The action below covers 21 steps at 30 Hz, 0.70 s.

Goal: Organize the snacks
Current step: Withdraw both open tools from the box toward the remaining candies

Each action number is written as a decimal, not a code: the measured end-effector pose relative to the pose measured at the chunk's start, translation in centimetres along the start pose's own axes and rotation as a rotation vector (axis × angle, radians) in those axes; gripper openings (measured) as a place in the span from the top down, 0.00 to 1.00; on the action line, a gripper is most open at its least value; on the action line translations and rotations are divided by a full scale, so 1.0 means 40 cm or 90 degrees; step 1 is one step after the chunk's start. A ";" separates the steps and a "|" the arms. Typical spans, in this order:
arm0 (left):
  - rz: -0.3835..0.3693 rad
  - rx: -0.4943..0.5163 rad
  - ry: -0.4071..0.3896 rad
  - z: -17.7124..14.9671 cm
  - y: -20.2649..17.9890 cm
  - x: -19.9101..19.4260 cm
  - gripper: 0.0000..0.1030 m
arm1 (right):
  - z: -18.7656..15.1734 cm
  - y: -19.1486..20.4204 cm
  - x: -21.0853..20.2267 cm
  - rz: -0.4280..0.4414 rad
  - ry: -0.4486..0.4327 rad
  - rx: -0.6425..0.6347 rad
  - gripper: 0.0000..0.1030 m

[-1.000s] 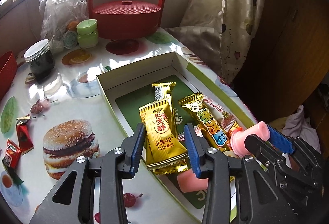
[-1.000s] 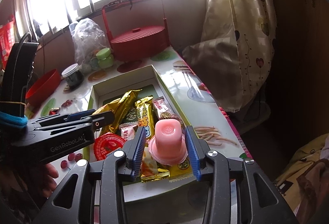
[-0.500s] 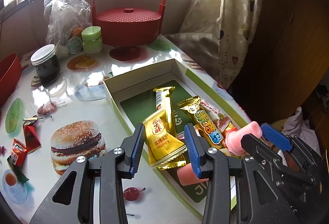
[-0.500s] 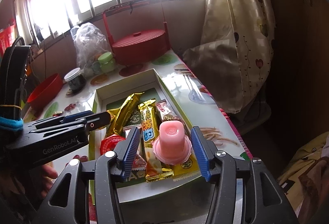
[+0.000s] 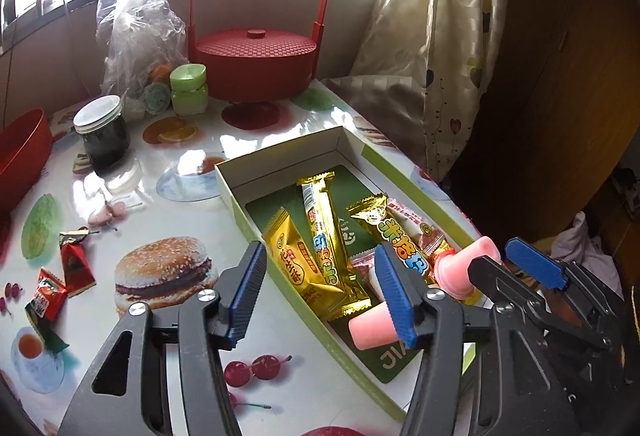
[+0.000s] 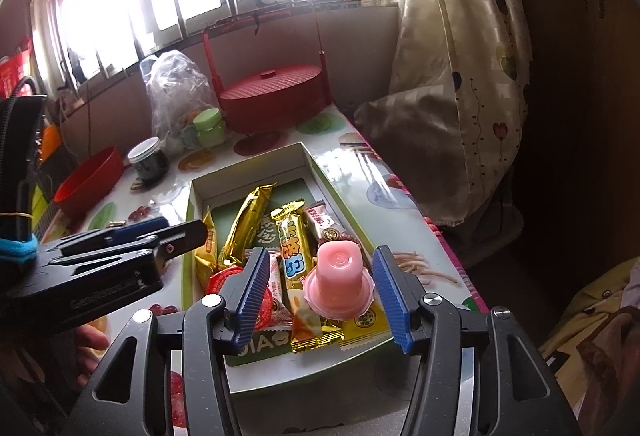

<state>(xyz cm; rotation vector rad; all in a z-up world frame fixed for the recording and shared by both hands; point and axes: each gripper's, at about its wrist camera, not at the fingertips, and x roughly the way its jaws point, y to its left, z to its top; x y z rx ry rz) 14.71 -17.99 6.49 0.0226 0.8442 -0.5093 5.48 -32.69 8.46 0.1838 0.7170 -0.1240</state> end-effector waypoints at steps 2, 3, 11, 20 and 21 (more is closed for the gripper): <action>0.012 0.005 -0.004 -0.001 0.002 -0.007 0.44 | 0.001 0.002 -0.001 -0.004 0.000 0.000 0.48; 0.015 0.008 -0.005 -0.003 0.003 -0.010 0.44 | 0.000 0.003 -0.003 -0.004 -0.001 0.000 0.48; 0.045 0.008 -0.014 -0.016 0.020 -0.035 0.44 | -0.001 0.018 -0.005 -0.024 0.001 -0.006 0.47; 0.069 -0.002 -0.026 -0.032 0.053 -0.071 0.44 | 0.005 0.040 -0.009 -0.028 -0.002 -0.011 0.47; 0.072 -0.002 -0.028 -0.034 0.054 -0.074 0.44 | 0.006 0.046 -0.009 -0.027 -0.004 -0.014 0.47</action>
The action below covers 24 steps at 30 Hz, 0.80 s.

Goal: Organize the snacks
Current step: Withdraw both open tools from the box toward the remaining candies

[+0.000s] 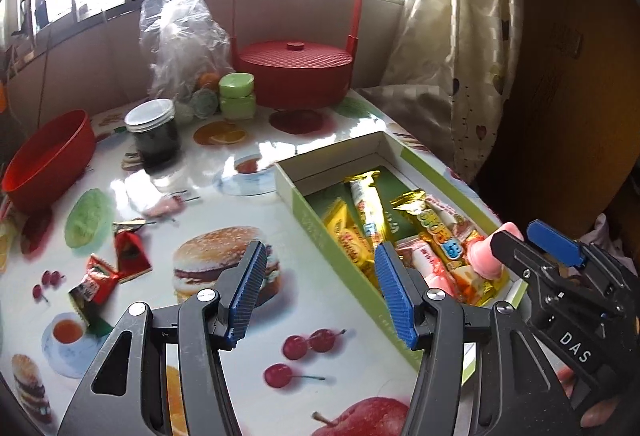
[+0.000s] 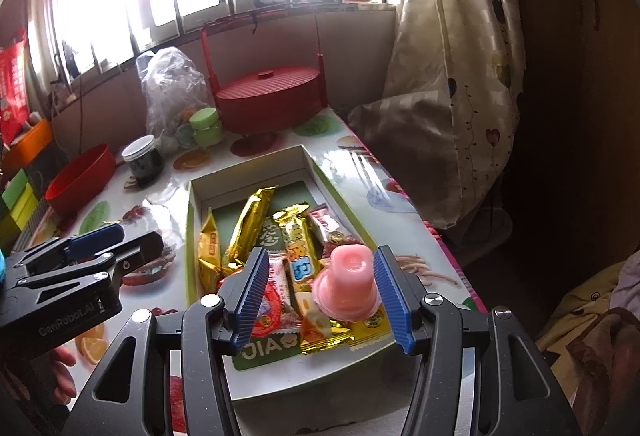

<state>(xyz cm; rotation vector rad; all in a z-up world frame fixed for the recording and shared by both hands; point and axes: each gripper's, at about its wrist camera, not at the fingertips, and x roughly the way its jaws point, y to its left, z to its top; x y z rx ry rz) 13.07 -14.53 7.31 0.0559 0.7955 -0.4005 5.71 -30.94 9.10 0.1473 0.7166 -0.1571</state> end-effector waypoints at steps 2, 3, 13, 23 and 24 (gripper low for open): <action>0.004 -0.003 -0.002 -0.004 0.010 -0.006 0.44 | 0.004 0.012 0.000 0.005 -0.002 -0.005 0.47; 0.006 -0.004 -0.004 -0.006 0.016 -0.009 0.44 | 0.006 0.019 0.001 0.007 -0.003 -0.007 0.47; 0.033 -0.033 -0.012 -0.025 0.090 -0.036 0.44 | 0.017 0.098 0.019 0.048 -0.001 -0.032 0.47; 0.067 -0.053 -0.023 -0.043 0.161 -0.063 0.44 | 0.027 0.179 0.042 0.092 -0.001 -0.063 0.47; 0.070 -0.055 -0.023 -0.045 0.170 -0.065 0.44 | 0.028 0.189 0.045 0.097 0.000 -0.068 0.47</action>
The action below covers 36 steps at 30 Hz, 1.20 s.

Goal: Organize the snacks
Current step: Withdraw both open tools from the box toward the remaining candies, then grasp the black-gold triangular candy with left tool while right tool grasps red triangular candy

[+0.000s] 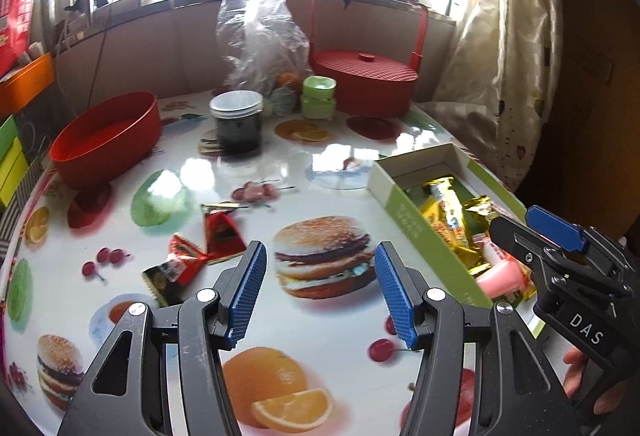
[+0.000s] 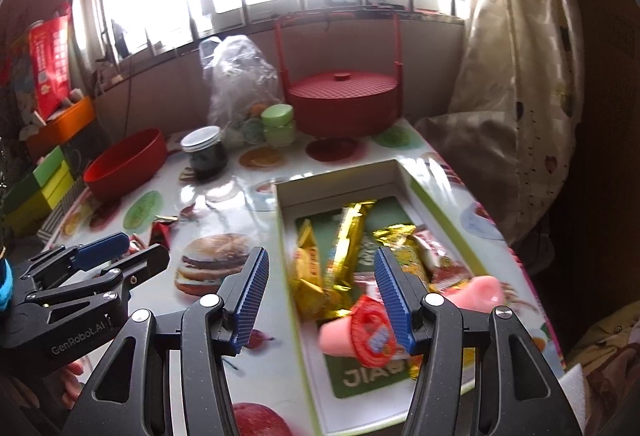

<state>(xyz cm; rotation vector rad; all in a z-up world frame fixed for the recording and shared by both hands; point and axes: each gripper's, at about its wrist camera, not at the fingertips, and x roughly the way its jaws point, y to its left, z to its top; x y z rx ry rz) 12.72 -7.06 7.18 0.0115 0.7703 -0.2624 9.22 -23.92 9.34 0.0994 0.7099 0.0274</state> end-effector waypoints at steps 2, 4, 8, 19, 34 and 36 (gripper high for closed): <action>0.008 -0.006 0.001 -0.003 0.019 -0.001 0.44 | 0.000 0.016 0.007 0.007 0.002 -0.010 0.47; 0.015 -0.010 0.000 -0.008 0.037 -0.003 0.44 | 0.004 0.033 0.017 0.016 0.005 -0.017 0.47; 0.031 -0.020 0.000 -0.015 0.078 -0.005 0.44 | 0.013 0.070 0.037 0.039 0.012 -0.032 0.47; 0.057 -0.056 0.006 -0.038 0.199 -0.008 0.44 | 0.024 0.159 0.101 0.081 0.036 -0.062 0.46; 0.057 -0.079 0.028 -0.069 0.327 0.029 0.44 | 0.030 0.273 0.202 0.126 0.088 -0.100 0.46; 0.054 -0.080 0.031 -0.069 0.332 0.036 0.44 | 0.032 0.286 0.216 0.129 0.093 -0.106 0.46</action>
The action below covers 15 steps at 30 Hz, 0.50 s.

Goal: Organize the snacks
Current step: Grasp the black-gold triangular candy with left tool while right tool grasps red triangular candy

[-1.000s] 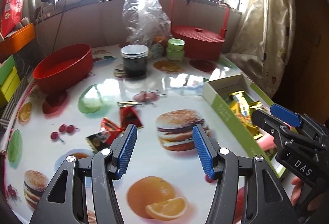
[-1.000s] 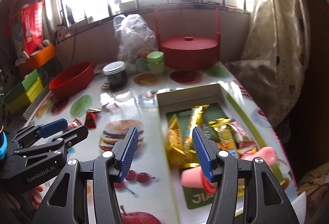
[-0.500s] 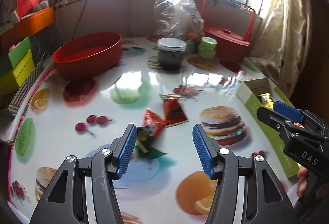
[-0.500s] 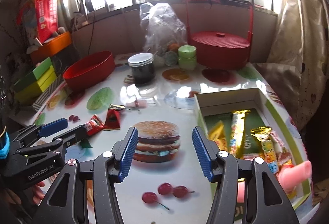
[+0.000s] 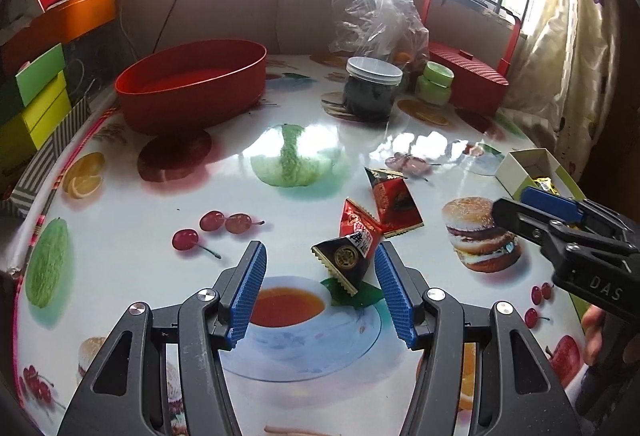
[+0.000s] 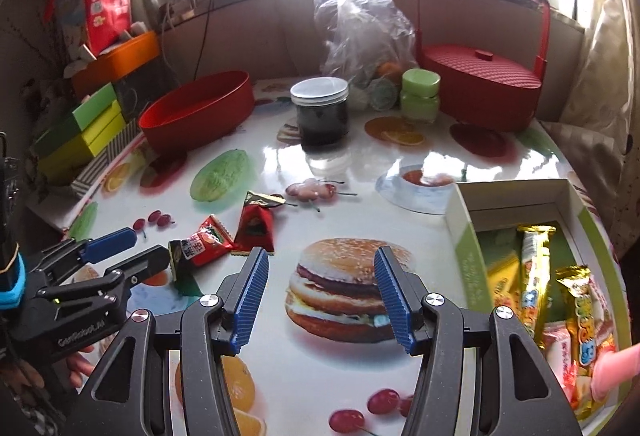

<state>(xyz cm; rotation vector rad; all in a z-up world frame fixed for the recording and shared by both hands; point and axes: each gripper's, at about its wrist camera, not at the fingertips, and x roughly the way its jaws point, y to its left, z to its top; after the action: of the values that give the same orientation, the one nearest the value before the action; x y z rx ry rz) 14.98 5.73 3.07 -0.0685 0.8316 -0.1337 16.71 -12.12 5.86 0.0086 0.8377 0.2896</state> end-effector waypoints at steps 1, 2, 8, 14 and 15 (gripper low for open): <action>0.000 -0.003 0.002 -0.001 0.003 0.004 0.44 | 0.002 0.004 0.007 0.001 0.004 -0.002 0.46; -0.001 -0.007 0.004 -0.001 0.007 0.006 0.44 | 0.006 0.010 0.016 0.004 0.008 -0.004 0.46; -0.012 -0.008 0.015 -0.007 0.014 0.019 0.44 | 0.037 0.037 0.079 0.035 0.029 -0.005 0.46; -0.018 -0.009 0.018 -0.007 0.016 0.027 0.44 | 0.062 0.053 0.143 0.055 0.046 0.002 0.46; -0.021 -0.007 0.017 -0.006 0.016 0.027 0.44 | 0.065 0.055 0.151 0.057 0.049 0.004 0.46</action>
<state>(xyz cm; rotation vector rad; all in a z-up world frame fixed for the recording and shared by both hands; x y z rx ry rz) 15.58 6.20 2.04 -0.0916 0.8586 -0.1616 21.88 -8.18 3.43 0.0411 0.9166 0.3734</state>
